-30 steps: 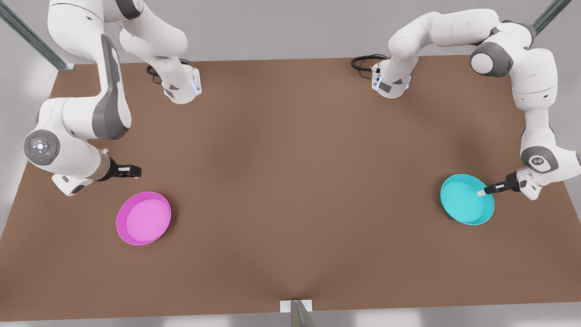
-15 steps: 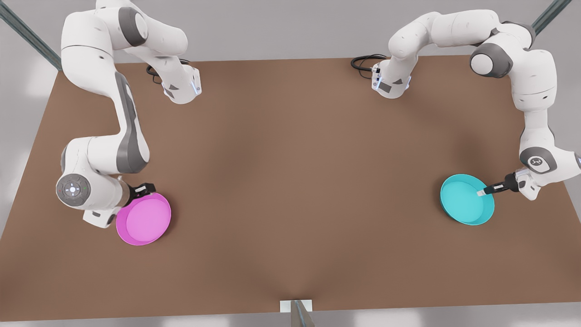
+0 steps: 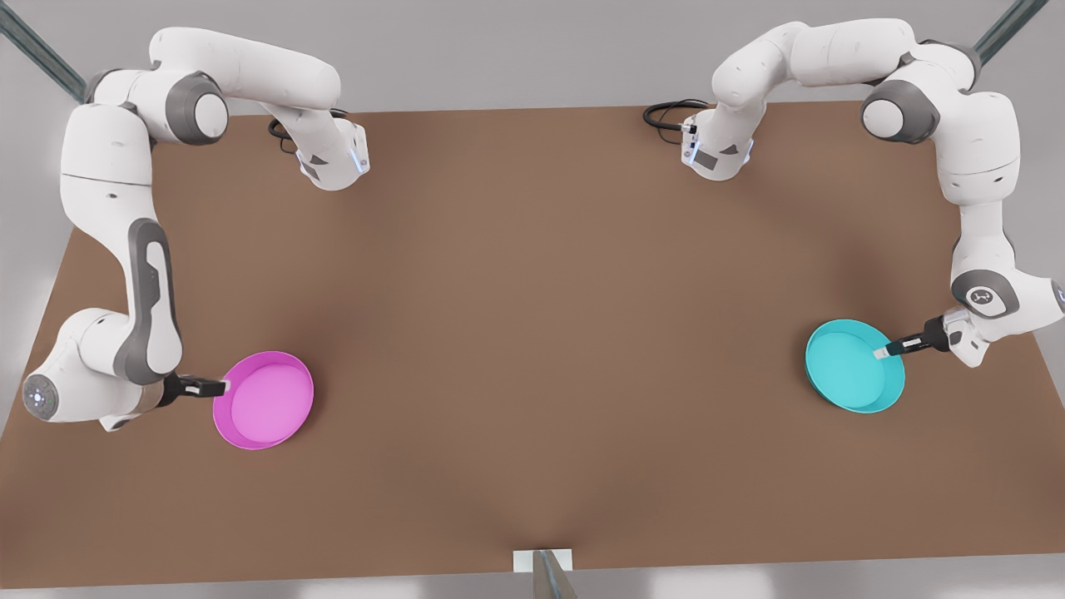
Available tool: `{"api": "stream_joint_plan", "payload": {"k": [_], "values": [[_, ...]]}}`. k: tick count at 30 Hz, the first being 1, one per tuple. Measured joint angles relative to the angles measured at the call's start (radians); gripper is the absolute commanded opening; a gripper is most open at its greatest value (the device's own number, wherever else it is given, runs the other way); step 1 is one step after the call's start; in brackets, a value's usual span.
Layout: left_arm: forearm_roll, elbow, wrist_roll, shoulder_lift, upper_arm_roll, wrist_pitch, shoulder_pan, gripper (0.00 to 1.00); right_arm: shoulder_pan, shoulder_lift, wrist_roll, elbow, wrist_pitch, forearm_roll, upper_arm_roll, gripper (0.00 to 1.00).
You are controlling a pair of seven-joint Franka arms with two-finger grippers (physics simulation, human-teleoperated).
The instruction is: Flip the blue plate over with the left arm, and stack the pink plate on top of the blue plate with the right arm
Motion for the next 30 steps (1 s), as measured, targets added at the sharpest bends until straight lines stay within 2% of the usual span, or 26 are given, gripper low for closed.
{"api": "stream_joint_plan", "payload": {"k": [16,30], "values": [[0.055,0.012,-0.005,0.003,0.000,0.001,0.001,0.27,0.088,-0.017,0.011,0.037,-0.010,-0.047,0.008,1.00],[0.012,0.021,-0.003,0.002,0.000,-0.012,0.000,0.27,0.072,-0.017,0.000,0.069,-0.015,-0.063,0.008,1.00]]}}
